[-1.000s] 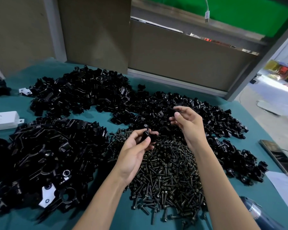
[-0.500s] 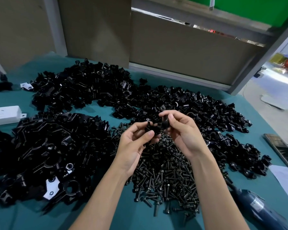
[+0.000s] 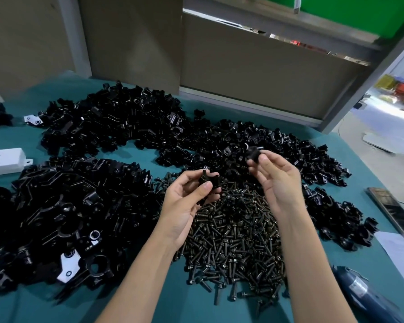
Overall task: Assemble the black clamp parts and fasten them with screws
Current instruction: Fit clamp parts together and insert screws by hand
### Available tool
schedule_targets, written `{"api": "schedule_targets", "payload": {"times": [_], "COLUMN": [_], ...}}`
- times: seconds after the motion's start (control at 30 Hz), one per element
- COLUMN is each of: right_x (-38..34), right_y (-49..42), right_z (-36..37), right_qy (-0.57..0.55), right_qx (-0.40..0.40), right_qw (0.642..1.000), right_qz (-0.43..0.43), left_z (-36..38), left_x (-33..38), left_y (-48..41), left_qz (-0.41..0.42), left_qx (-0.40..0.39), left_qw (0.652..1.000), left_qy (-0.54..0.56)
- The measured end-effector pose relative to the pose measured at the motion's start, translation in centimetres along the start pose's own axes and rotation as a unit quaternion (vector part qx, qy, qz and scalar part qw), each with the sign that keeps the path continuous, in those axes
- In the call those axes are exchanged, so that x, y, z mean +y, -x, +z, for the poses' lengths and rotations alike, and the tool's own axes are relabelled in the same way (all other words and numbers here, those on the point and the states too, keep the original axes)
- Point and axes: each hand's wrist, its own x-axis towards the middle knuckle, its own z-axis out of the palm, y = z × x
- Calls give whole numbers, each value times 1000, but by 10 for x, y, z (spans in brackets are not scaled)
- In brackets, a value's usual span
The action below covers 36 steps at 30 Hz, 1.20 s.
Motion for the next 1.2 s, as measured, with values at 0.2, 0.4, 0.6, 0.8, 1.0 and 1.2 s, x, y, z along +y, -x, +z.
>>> {"api": "schedule_targets", "payload": {"times": [0.2,0.4,0.6,0.8,1.0,1.2], "right_x": [-10,-21,-28,-8,10,0], "right_y": [-20,-13,-20,-60,-98,-114], "right_z": [-85,-160,-139,-49,-11,-26], "right_qy": [206,490,660,652,750,751], "right_qx": [252,308,221,-36,-149,-131], "right_qw": [943,815,713,735,637,641], "right_qz": [-60,-31,-89,-183,-105,-90], "left_z": [-1,-4,-6,-5,-5,-5], "left_x": [1,0,-2,-2,-1,-2], "left_y": [-1,-3,-4,-4,-3,-4], "left_qz": [9,15,20,18,11,13], "left_qx": [29,49,55,55,60,58], "left_qw": [999,998,998,998,998,998], "left_qy": [15,27,23,22,13,8]}}
